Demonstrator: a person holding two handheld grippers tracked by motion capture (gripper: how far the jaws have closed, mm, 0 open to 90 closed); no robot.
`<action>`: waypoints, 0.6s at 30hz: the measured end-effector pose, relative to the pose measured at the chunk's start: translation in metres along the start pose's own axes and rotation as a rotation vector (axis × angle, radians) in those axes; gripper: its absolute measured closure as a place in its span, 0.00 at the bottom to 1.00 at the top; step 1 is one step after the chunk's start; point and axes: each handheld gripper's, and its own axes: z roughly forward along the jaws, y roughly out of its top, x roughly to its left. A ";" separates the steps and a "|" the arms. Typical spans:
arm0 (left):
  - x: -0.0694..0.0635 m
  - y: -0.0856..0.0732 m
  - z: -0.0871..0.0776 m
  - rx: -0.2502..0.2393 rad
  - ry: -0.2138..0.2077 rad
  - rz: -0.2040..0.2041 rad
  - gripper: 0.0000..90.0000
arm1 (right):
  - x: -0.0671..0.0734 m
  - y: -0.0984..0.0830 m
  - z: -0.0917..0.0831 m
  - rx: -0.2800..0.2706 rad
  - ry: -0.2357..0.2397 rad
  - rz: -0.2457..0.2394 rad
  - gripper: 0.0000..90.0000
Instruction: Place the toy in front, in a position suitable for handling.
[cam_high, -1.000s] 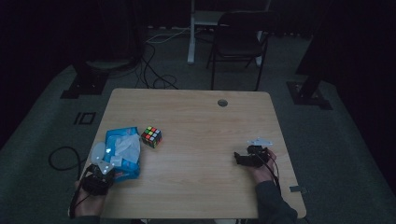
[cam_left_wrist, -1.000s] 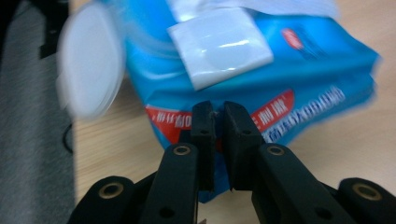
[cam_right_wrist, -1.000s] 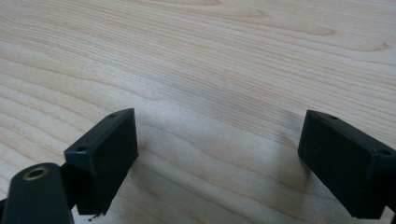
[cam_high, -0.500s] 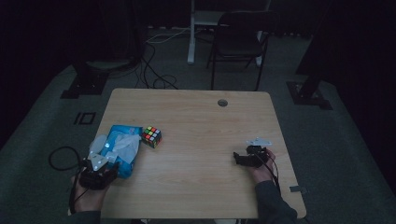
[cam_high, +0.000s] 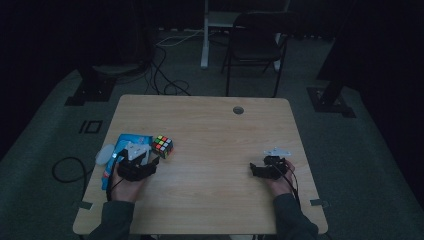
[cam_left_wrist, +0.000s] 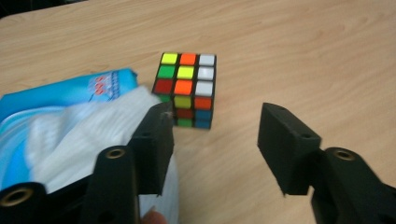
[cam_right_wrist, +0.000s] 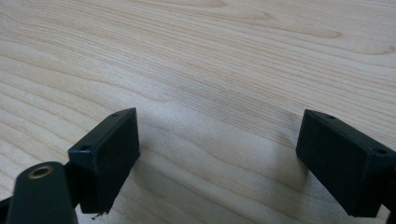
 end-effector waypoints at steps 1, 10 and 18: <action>0.000 0.002 0.004 0.003 0.005 0.003 0.48 | 0.000 0.000 0.000 0.000 0.000 0.000 0.15; -0.001 0.024 0.043 0.031 0.034 0.000 0.32 | 0.000 0.000 0.000 0.000 0.000 0.001 0.15; -0.005 0.038 0.075 0.088 0.097 -0.001 0.20 | 0.000 0.000 0.000 0.000 0.000 0.002 0.15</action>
